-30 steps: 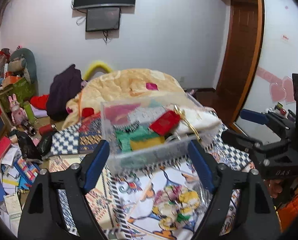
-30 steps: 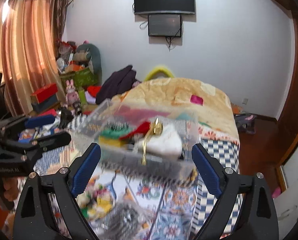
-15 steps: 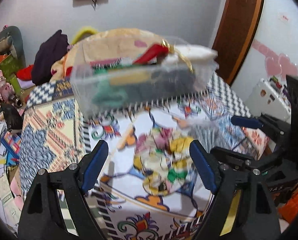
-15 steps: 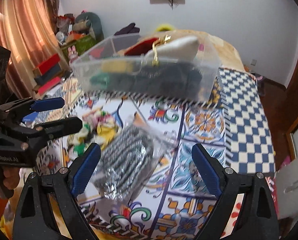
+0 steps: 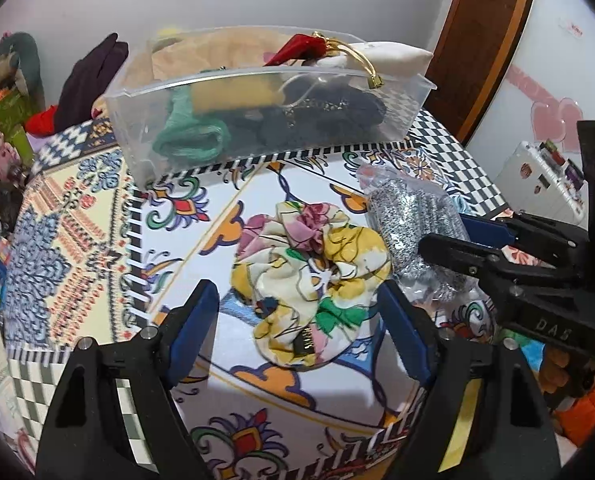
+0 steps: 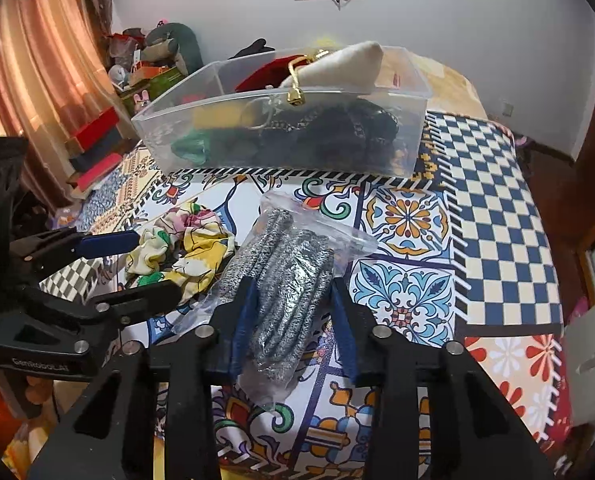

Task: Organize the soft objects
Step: 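Grasp the floral scrunchie with the left tool while the right tool grasps the bag of silver scrubbers, then drop the scrunchie into the box with the left tool while the right tool drops the scrubber bag in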

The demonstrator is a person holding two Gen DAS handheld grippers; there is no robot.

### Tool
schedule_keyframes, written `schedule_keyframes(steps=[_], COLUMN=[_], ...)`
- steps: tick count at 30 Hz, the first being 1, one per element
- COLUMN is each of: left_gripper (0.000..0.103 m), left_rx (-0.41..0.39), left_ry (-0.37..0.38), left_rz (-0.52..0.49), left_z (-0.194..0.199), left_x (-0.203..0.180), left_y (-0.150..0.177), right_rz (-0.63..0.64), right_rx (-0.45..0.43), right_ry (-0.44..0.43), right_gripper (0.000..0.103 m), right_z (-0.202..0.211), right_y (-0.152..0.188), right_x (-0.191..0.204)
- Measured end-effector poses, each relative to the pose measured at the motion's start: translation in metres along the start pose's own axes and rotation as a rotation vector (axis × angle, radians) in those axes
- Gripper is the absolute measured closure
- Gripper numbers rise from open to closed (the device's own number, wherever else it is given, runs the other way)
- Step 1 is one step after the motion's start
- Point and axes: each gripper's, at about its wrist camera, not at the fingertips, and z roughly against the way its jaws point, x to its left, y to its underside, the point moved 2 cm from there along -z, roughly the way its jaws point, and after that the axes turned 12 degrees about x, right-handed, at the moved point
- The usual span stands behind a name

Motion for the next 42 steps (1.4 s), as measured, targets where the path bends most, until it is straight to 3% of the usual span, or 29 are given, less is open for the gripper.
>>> schedule_keyframes(steps=[5,9,12,27,42], left_gripper=[0.041,0.068,0.077,0.081,0.081], left_rx=[-0.019,-0.023,-0.028,-0.19,-0.365], left_ry=[-0.025,-0.036,-0.039,-0.043,-0.093], left_rz=[-0.012,-0.05,-0.056,-0.018,0.049], left_z=[-0.003,-0.002,0.0,0.061,0.105], left_x=[-0.003,-0.006,-0.005,0.011,0.034], left_y=[-0.002,0.002,0.004,-0.01,-0.055], right_rz=[0.017,0.01,0.006,0.021,0.063], right_rx=[-0.015,-0.028,-0.042,-0.152,-0.319], right_ry=[0.029,0.04,0.038,0.014,0.015], right_gripper=[0.081,0.084,0.087,0.088,0.088], right_z=[0.007,0.014,0.019,0.051,0.081], right_y=[0.002,0.002,0.001,-0.019,-0.074], right_x=[0.002,0.0,0.0,0.012,0.023])
